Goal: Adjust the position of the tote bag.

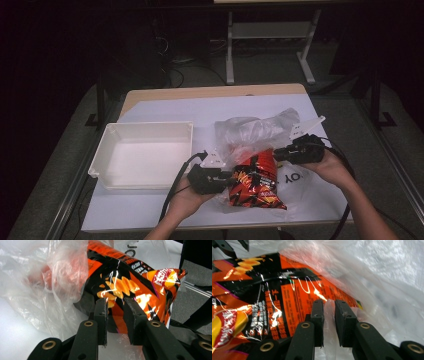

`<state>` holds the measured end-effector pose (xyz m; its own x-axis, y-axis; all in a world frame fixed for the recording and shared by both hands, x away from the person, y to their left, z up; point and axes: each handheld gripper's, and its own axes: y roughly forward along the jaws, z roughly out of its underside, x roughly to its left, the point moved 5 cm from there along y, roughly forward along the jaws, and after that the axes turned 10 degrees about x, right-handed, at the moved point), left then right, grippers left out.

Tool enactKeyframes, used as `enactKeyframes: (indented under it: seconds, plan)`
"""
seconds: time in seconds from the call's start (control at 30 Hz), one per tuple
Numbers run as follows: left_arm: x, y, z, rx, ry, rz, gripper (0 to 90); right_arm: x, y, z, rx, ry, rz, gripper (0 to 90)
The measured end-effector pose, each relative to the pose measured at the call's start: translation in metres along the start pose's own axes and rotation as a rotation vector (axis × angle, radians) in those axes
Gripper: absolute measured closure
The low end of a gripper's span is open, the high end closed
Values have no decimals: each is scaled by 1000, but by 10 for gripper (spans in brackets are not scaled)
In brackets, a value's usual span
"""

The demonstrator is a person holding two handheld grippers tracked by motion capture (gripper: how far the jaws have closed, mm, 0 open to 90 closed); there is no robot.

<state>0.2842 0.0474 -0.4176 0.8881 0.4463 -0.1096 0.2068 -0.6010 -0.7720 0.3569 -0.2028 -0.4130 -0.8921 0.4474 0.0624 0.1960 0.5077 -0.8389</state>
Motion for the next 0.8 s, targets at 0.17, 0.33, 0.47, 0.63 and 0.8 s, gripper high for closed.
enactKeyframes:
  seconds: [0.17, 0.33, 0.47, 0.63, 0.8]
  plan:
    - [0, 0, 8, 7, -3, 5, 726, -5, 3, 10, 13, 28, 4, 777]
    - [0, 1, 15, 16, -8, 8, 723, -9, 9, 20, 32, 55, 6, 778]
    - [0, 1, 18, 15, -11, 11, 723, -9, 15, 26, 39, 75, -8, 778]
    - [1, 1, 23, 13, -11, 12, 723, -8, 20, 30, 45, 71, -10, 777]
    - [-1, 4, 27, 14, -30, 29, 716, -8, 20, 33, 32, 70, -15, 752]
